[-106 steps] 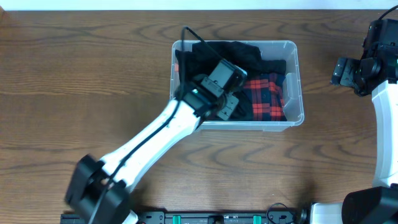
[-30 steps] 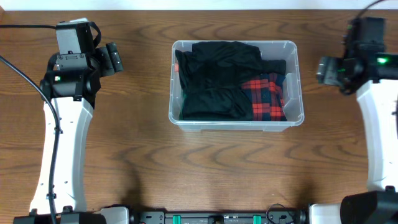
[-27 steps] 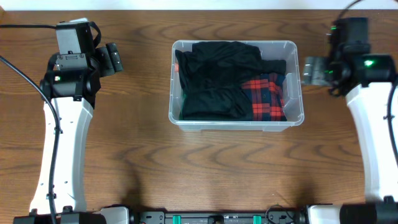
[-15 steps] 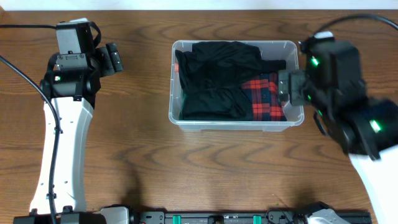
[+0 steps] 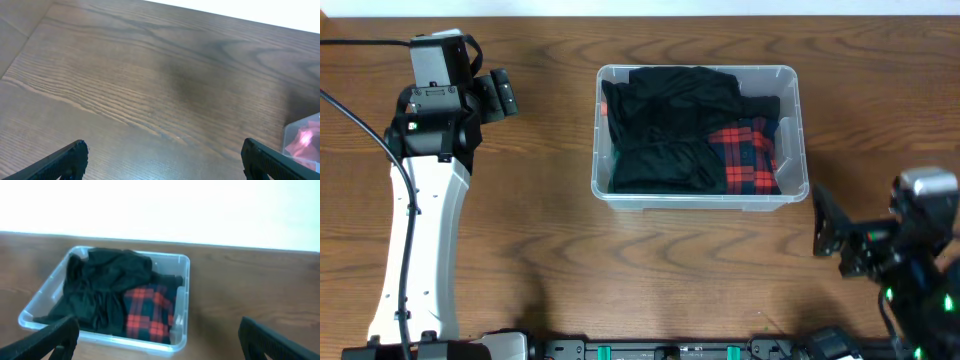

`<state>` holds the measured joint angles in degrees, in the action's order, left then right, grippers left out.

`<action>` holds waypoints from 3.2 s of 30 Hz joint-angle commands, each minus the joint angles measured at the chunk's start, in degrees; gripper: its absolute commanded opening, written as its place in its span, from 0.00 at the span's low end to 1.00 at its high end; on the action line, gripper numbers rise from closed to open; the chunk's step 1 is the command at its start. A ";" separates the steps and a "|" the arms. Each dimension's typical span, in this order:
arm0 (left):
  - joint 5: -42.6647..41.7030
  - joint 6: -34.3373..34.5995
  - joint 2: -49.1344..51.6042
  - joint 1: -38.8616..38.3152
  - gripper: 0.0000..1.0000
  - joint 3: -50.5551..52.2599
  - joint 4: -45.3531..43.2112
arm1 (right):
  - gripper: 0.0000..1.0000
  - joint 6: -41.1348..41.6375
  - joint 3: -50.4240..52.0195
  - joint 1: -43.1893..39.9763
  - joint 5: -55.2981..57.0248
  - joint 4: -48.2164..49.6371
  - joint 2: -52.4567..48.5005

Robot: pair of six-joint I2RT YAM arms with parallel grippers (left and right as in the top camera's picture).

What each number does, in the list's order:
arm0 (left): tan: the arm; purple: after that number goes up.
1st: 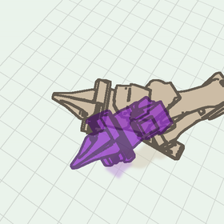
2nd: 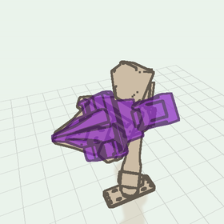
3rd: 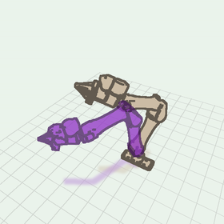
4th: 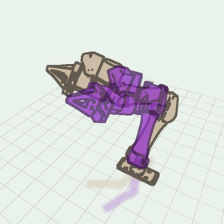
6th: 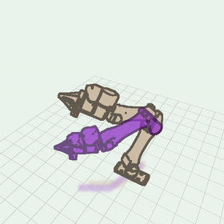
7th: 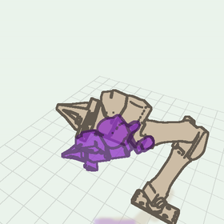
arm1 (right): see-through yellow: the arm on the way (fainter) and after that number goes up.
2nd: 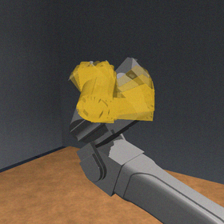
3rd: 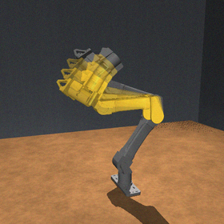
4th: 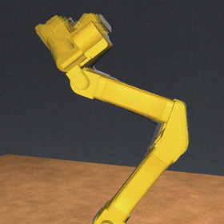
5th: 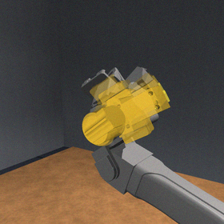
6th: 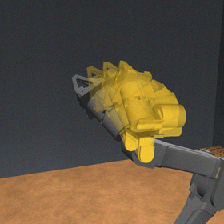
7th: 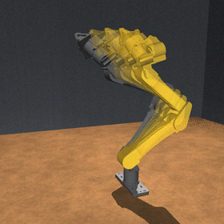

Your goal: Pack container

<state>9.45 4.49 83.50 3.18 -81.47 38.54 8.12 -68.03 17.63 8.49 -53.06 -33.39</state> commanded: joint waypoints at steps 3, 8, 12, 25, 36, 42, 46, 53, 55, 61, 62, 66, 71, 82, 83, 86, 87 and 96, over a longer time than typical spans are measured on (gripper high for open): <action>0.68 0.50 -0.24 0.17 0.98 -0.76 0.02 | 0.99 0.44 13.42 -2.93 -1.90 8.72 8.31; 0.68 0.50 -0.24 0.17 0.98 -0.76 0.02 | 0.99 0.70 28.57 -6.43 -1.95 25.11 13.57; 0.68 0.50 -0.24 0.17 0.98 -0.76 0.02 | 0.99 4.28 40.85 -8.50 -2.03 40.33 16.74; 0.68 0.50 -0.24 0.17 0.98 -0.76 0.02 | 0.99 7.54 58.95 -10.43 -2.51 52.39 29.66; 0.68 0.50 -0.24 0.17 0.98 -0.76 0.02 | 0.99 8.15 67.71 -13.05 -3.50 59.52 33.11; 0.68 0.50 -0.24 0.17 0.98 -0.76 0.02 | 0.99 0.70 67.71 -14.16 -7.28 57.40 33.11; 0.68 0.50 -0.24 0.17 0.98 -0.76 0.02 | 0.99 -2.47 67.71 -14.40 -7.23 55.76 33.11; 0.68 0.50 -0.24 0.17 0.98 -0.76 0.02 | 0.99 -2.60 67.71 -16.52 -7.52 50.45 33.11; 0.68 0.50 -0.24 0.17 0.98 -0.76 0.02 | 0.99 -2.14 67.71 -17.07 -7.58 48.76 33.11; 0.68 0.50 -0.24 0.17 0.98 -0.76 0.02 | 0.99 -2.08 67.71 -17.33 -7.91 48.89 33.09; 0.68 0.50 -0.24 0.17 0.98 -0.76 0.02 | 0.99 -2.08 67.71 -17.33 -7.91 48.89 33.09; 0.68 0.50 -0.24 0.17 0.98 -0.76 0.02 | 0.99 -2.08 67.71 -17.33 -7.91 48.89 33.09; 0.68 0.50 -0.24 0.17 0.98 -0.76 0.02 | 0.99 -2.08 67.71 -17.33 -7.91 48.89 33.09; 0.68 0.50 -0.24 0.17 0.98 -0.76 0.02 | 0.99 -2.08 67.71 -17.33 -7.91 48.89 33.09; 0.68 0.50 -0.24 0.17 0.98 -0.76 0.02 | 0.99 -2.08 67.71 -17.33 -7.91 48.89 33.09; 0.68 0.50 -0.24 0.17 0.98 -0.76 0.02 | 0.99 -2.08 67.71 -17.33 -7.91 48.89 33.09; 0.68 0.50 -0.24 0.17 0.98 -0.76 0.02 | 0.99 -2.08 67.71 -17.33 -7.91 48.89 33.09; 0.68 0.50 -0.24 0.17 0.98 -0.76 0.02 | 0.99 -2.08 67.71 -17.33 -7.91 48.89 33.09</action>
<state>9.45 4.49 83.50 3.18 -81.47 38.59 6.90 -0.43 0.71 1.02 -3.92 -0.69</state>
